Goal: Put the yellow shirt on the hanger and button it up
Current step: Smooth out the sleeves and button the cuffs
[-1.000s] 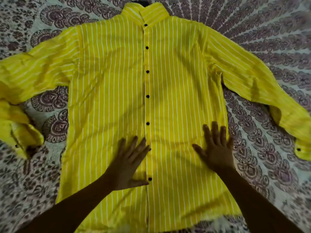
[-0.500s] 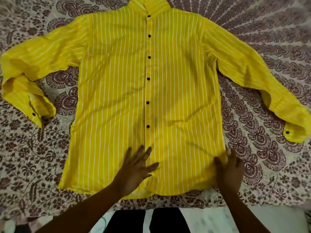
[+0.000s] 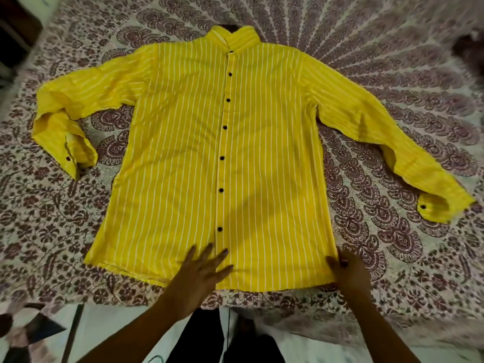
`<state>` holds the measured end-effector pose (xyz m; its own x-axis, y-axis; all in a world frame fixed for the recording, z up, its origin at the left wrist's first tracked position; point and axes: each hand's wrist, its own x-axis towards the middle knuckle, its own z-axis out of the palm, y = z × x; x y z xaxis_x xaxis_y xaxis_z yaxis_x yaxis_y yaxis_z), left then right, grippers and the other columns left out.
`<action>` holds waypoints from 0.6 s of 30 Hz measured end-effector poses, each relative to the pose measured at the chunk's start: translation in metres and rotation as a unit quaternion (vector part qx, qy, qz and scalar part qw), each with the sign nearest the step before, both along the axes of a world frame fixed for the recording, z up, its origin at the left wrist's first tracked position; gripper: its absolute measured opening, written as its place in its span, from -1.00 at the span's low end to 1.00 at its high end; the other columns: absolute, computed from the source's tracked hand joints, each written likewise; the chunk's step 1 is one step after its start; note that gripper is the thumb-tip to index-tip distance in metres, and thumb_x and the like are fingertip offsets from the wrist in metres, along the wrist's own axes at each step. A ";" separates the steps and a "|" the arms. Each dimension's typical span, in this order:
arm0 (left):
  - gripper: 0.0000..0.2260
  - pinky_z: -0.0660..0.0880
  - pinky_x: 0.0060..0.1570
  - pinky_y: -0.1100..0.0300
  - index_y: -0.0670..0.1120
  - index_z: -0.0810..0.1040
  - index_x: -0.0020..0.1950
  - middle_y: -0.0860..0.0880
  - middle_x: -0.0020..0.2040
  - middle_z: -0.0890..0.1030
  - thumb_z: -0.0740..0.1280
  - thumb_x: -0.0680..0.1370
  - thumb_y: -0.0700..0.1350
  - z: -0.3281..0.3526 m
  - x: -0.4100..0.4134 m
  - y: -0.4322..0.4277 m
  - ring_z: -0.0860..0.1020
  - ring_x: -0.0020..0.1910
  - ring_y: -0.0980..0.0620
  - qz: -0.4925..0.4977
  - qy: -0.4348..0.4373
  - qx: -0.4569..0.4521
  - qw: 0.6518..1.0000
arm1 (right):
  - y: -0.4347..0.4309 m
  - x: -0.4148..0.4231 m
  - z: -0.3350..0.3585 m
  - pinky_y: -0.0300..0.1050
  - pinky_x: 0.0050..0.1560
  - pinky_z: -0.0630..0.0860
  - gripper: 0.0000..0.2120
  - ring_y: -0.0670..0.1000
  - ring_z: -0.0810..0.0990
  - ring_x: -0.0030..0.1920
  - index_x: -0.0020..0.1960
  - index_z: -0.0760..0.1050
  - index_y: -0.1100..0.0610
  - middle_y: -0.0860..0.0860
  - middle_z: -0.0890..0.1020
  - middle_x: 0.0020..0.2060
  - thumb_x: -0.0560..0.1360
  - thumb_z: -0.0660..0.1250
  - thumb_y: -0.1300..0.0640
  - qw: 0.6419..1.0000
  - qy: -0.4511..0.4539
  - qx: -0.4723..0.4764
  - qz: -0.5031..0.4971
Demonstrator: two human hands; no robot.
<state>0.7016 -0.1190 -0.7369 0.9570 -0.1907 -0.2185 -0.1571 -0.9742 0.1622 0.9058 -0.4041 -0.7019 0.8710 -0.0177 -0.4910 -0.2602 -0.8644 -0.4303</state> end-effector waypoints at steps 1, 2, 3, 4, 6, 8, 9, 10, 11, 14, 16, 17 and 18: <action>-0.28 0.08 0.31 -0.25 0.11 0.18 0.46 -0.04 0.54 -0.04 0.44 0.38 0.04 0.001 -0.001 -0.001 0.17 0.45 -0.26 0.001 -0.012 0.001 1.000 | 0.002 0.001 0.001 0.00 -0.08 0.44 -0.74 0.18 0.57 -0.11 0.14 0.50 0.27 0.26 0.62 0.00 0.50 0.34 0.16 1.000 0.017 -0.019 -0.005; -0.37 0.10 0.34 -0.25 0.11 0.17 0.47 -0.04 0.54 -0.01 0.34 0.45 0.07 0.005 -0.002 -0.004 0.12 0.46 -0.25 0.001 -0.022 0.009 1.000 | 0.007 -0.001 0.007 0.00 -0.05 0.44 -0.71 0.21 0.57 -0.03 0.18 0.46 0.25 0.26 0.60 0.04 0.50 0.33 0.16 0.999 0.034 -0.041 -0.007; -0.43 0.19 0.34 -0.27 0.11 0.17 0.47 -0.05 0.53 0.06 0.23 0.48 0.12 0.008 -0.002 -0.004 0.12 0.46 -0.25 0.002 -0.012 0.022 1.000 | 0.014 -0.001 0.011 0.02 0.00 0.44 -0.66 0.23 0.55 0.05 0.23 0.41 0.23 0.25 0.57 0.10 0.49 0.33 0.16 0.997 0.043 -0.066 0.002; -0.45 0.32 0.29 -0.25 0.09 0.20 0.46 -0.07 0.51 0.17 0.17 0.48 0.17 0.013 -0.001 -0.005 0.19 0.45 -0.26 0.001 0.018 0.034 0.999 | 0.020 -0.003 0.015 0.06 0.07 0.45 -0.57 0.25 0.50 0.14 0.29 0.33 0.20 0.25 0.51 0.18 0.47 0.34 0.14 0.994 0.036 -0.098 0.029; -0.40 0.49 0.11 -0.20 0.06 0.31 0.40 -0.11 0.41 0.38 0.23 0.39 0.22 0.027 0.004 -0.007 0.39 0.33 -0.26 0.002 0.081 0.045 0.996 | 0.031 -0.011 0.028 0.14 0.24 0.40 -0.35 0.27 0.34 0.32 0.44 0.15 0.13 0.25 0.32 0.34 0.45 0.36 0.04 0.979 -0.011 -0.163 0.119; -0.43 0.56 0.01 -0.13 0.05 0.39 0.33 -0.11 0.31 0.50 0.22 0.35 0.21 0.041 0.017 -0.016 0.52 0.21 -0.22 0.011 0.095 0.052 0.994 | 0.040 -0.018 0.039 0.14 0.35 0.31 -0.27 0.24 0.21 0.42 0.50 0.01 0.09 0.20 0.19 0.44 0.48 0.33 -0.03 0.966 -0.043 -0.163 0.196; -0.46 0.57 -0.01 -0.10 0.05 0.44 0.30 -0.10 0.29 0.52 0.18 0.36 0.18 0.048 0.024 -0.021 0.56 0.17 -0.19 0.017 0.089 0.046 0.995 | 0.045 -0.022 0.044 0.11 0.39 0.27 -0.28 0.21 0.17 0.44 0.51 0.00 0.08 0.18 0.16 0.46 0.50 0.30 -0.04 0.961 -0.047 -0.148 0.228; -0.49 0.58 -0.02 -0.08 0.04 0.48 0.28 -0.09 0.27 0.54 0.15 0.37 0.16 0.056 0.032 -0.027 0.57 0.15 -0.18 0.021 0.083 0.031 0.996 | 0.048 -0.025 0.049 0.09 0.40 0.24 -0.30 0.19 0.16 0.45 0.51 0.02 0.06 0.15 0.16 0.46 0.51 0.29 -0.05 0.956 -0.050 -0.132 0.256; -0.51 0.58 -0.03 -0.07 0.02 0.51 0.26 -0.09 0.26 0.55 0.16 0.39 0.13 0.065 0.041 -0.032 0.58 0.14 -0.16 0.034 0.079 0.014 0.996 | 0.052 -0.028 0.053 0.07 0.41 0.23 -0.33 0.18 0.15 0.46 0.50 0.04 0.04 0.13 0.17 0.46 0.51 0.28 -0.06 0.951 -0.057 -0.116 0.280; -0.58 0.55 0.04 -0.07 -0.02 0.54 0.24 -0.09 0.26 0.55 0.25 0.41 0.06 0.093 0.074 -0.048 0.56 0.18 -0.16 0.080 0.046 -0.061 0.994 | 0.062 -0.029 0.071 0.03 0.38 0.23 -0.37 0.13 0.13 0.46 0.50 0.08 0.03 0.10 0.20 0.45 0.53 0.26 -0.05 0.943 -0.080 -0.075 0.314; -0.56 0.38 0.28 -0.06 -0.04 0.45 0.34 -0.08 0.36 0.45 0.18 0.48 0.03 0.110 0.099 -0.057 0.42 0.34 -0.14 0.113 0.042 -0.147 0.982 | 0.066 -0.019 0.084 0.02 0.38 0.22 -0.38 0.12 0.15 0.46 0.50 0.10 0.04 0.10 0.23 0.44 0.53 0.27 -0.02 0.945 -0.094 -0.050 0.311; -0.54 0.29 0.36 -0.01 -0.04 0.39 0.38 -0.06 0.41 0.39 0.12 0.51 0.05 0.119 0.113 -0.059 0.34 0.40 -0.11 0.127 0.042 -0.177 0.975 | 0.069 -0.010 0.090 0.02 0.37 0.24 -0.38 0.13 0.18 0.45 0.49 0.12 0.05 0.10 0.26 0.42 0.52 0.29 -0.01 0.945 -0.107 -0.036 0.308; -0.54 0.24 0.38 0.04 -0.03 0.36 0.41 -0.04 0.43 0.35 0.09 0.53 0.07 0.124 0.126 -0.060 0.30 0.43 -0.07 0.139 0.029 -0.195 0.970 | 0.071 -0.001 0.095 0.04 0.36 0.26 -0.38 0.14 0.22 0.43 0.48 0.15 0.06 0.11 0.30 0.40 0.51 0.31 0.01 0.945 -0.117 -0.025 0.305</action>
